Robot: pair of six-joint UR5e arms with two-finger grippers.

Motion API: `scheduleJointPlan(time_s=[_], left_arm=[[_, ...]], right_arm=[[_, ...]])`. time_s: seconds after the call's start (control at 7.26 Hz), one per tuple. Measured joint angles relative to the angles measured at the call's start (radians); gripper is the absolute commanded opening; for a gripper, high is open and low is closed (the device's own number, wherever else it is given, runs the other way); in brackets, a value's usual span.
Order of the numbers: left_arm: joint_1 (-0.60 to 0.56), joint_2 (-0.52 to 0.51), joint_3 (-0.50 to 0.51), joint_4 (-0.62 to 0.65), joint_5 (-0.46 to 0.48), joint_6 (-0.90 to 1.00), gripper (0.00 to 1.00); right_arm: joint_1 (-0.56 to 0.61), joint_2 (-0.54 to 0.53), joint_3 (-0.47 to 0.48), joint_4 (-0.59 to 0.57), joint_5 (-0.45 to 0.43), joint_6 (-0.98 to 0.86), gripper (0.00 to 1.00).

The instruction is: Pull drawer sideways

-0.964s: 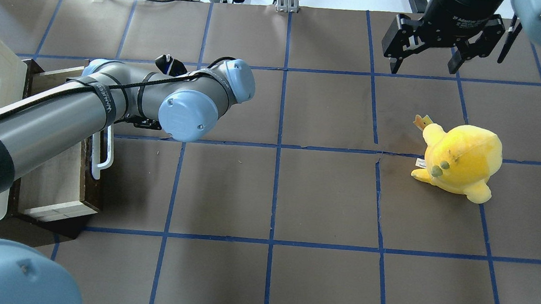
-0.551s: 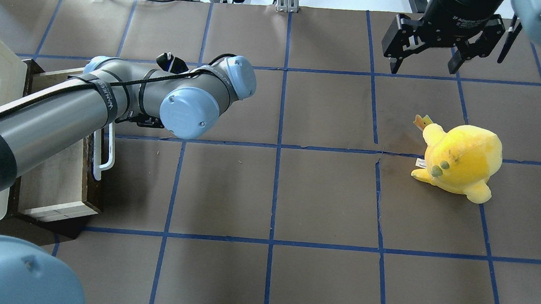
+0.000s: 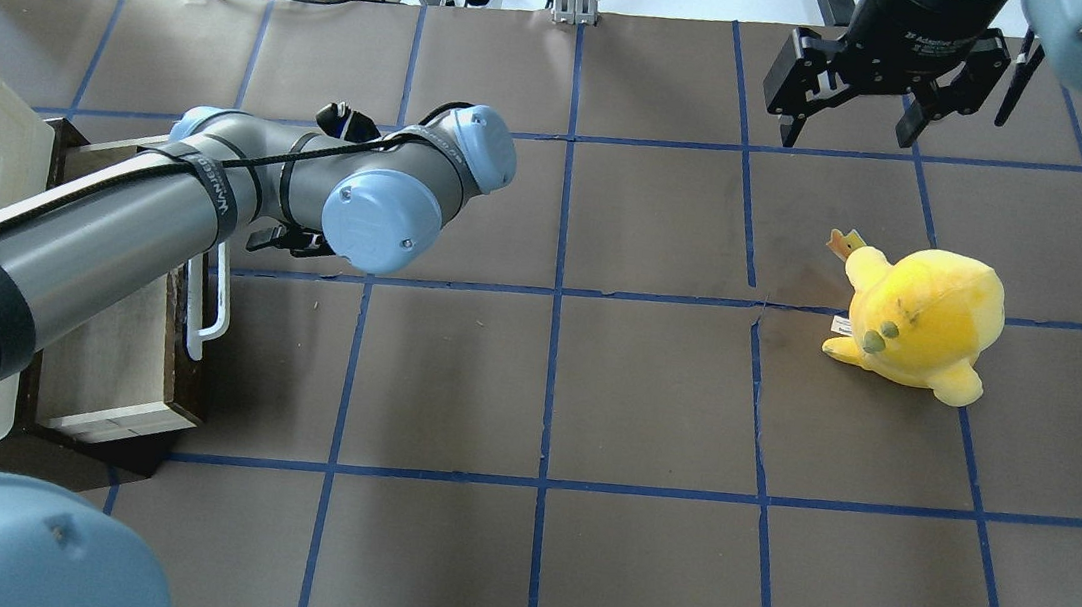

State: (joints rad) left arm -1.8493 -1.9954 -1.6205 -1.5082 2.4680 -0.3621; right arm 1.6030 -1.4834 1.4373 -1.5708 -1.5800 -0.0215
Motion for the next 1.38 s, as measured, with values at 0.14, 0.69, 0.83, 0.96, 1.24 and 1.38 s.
scheduleJointPlan(time_s=[0.14, 0.69, 0.83, 0.96, 1.24, 1.38], left_arm=[[-0.011, 0.026, 0.061, -0.005, -0.121, 0.050, 0.85], [0.024, 0.182, 0.157, -0.002, -0.569, 0.165, 0.84], [0.045, 0.228, 0.157, -0.003, -0.639, 0.207, 0.84], [0.069, 0.273, 0.153, -0.004, -0.689, 0.252, 0.84], [0.128, 0.351, 0.143, -0.007, -0.769, 0.315, 0.84], [0.154, 0.379, 0.139, -0.009, -0.800, 0.361, 0.84]], right_arm=[[0.000, 0.000, 0.000, 0.000, 0.000, 0.000, 1.00], [0.000, 0.000, 0.000, 0.000, 0.000, 0.000, 1.00], [0.000, 0.000, 0.000, 0.000, 0.000, 0.000, 1.00], [0.000, 0.000, 0.000, 0.000, 0.000, 0.000, 1.00], [0.000, 0.000, 0.000, 0.000, 0.000, 0.000, 1.00], [0.000, 0.000, 0.000, 0.000, 0.000, 0.000, 1.00]])
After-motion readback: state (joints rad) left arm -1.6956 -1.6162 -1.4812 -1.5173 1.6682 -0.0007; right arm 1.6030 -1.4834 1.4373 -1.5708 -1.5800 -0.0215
